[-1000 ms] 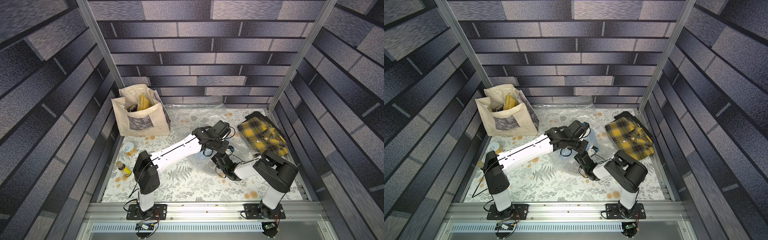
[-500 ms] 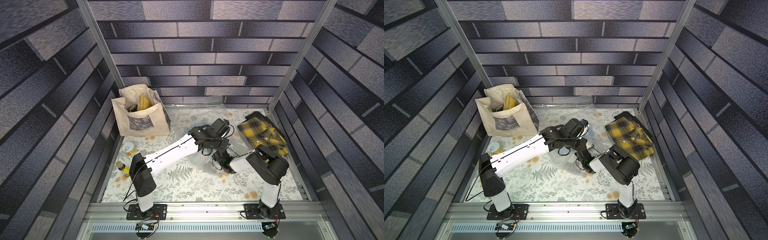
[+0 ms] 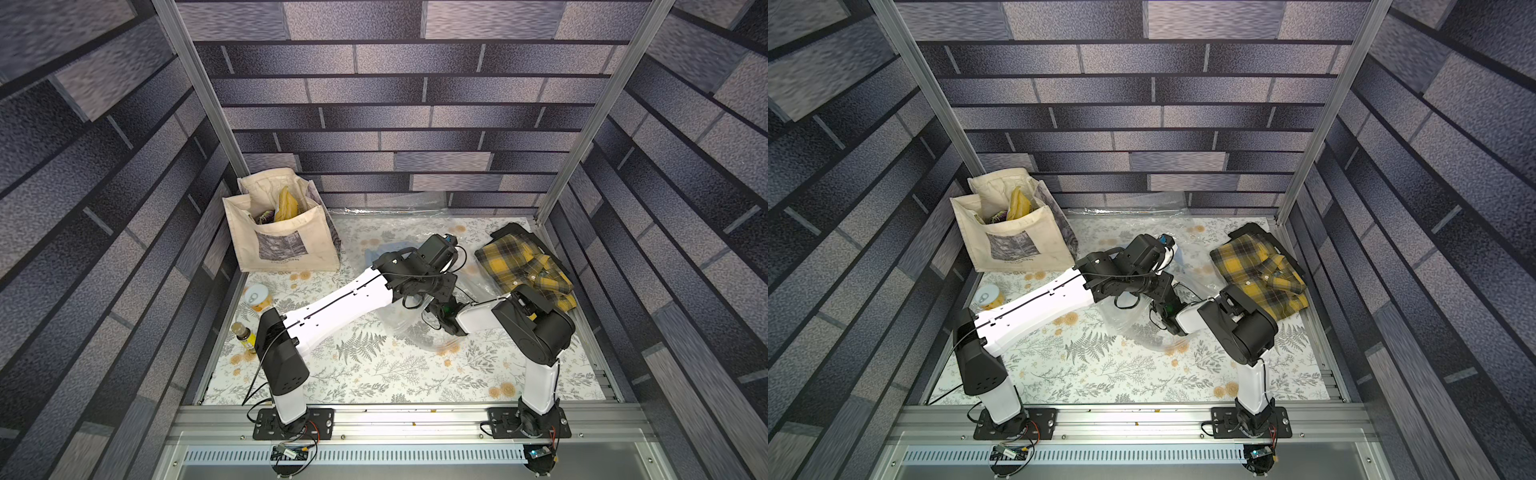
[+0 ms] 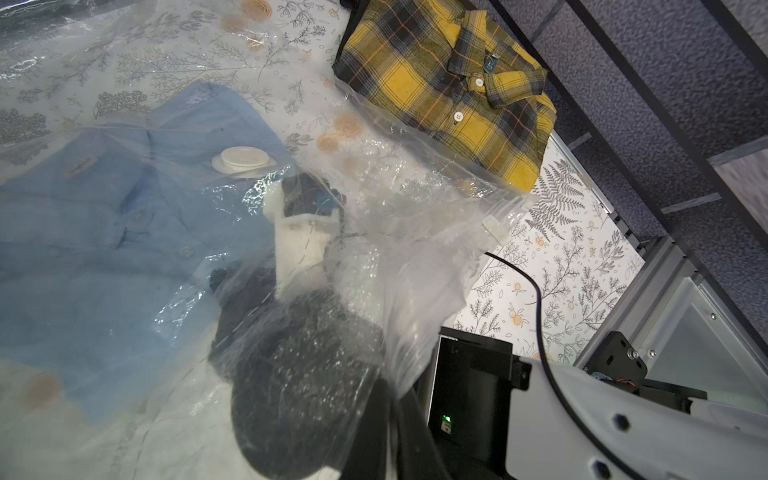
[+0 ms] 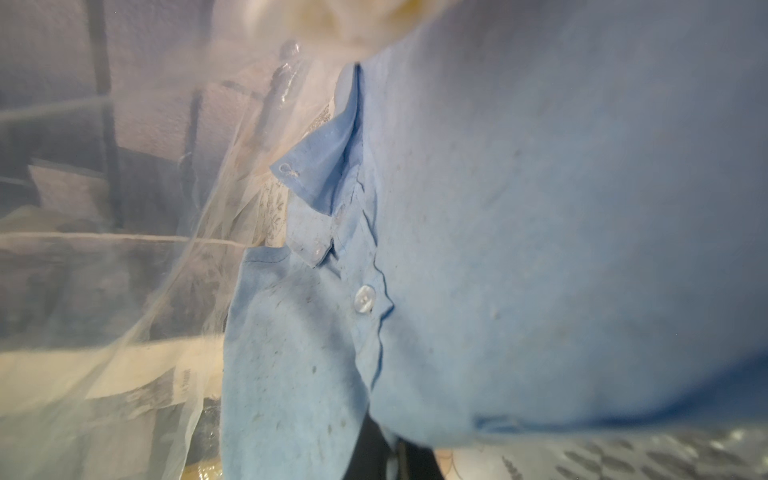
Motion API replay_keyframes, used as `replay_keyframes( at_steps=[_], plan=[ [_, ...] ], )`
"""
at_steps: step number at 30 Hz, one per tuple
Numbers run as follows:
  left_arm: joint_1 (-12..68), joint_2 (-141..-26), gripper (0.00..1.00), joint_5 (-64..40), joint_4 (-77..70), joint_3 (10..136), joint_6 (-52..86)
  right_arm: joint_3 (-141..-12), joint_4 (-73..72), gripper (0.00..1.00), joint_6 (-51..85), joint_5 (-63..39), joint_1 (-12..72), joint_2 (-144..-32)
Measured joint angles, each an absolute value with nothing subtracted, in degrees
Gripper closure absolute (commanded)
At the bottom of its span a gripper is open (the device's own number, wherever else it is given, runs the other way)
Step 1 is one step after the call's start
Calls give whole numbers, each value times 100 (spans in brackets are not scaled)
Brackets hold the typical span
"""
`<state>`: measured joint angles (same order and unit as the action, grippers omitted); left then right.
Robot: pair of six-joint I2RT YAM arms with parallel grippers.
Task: Place the folded shirt into the vacuum bag
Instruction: Place the shirt in the vacuum bag.
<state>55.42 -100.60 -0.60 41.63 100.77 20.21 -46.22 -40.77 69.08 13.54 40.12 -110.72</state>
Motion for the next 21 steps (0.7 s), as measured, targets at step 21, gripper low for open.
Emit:
replay_keyframes(
  at_steps=[21],
  plan=[
    [5531,-10057,91,-148,4158,9990,2021,-5430,-3140,100,6488,1144,3806,-11209]
  ],
)
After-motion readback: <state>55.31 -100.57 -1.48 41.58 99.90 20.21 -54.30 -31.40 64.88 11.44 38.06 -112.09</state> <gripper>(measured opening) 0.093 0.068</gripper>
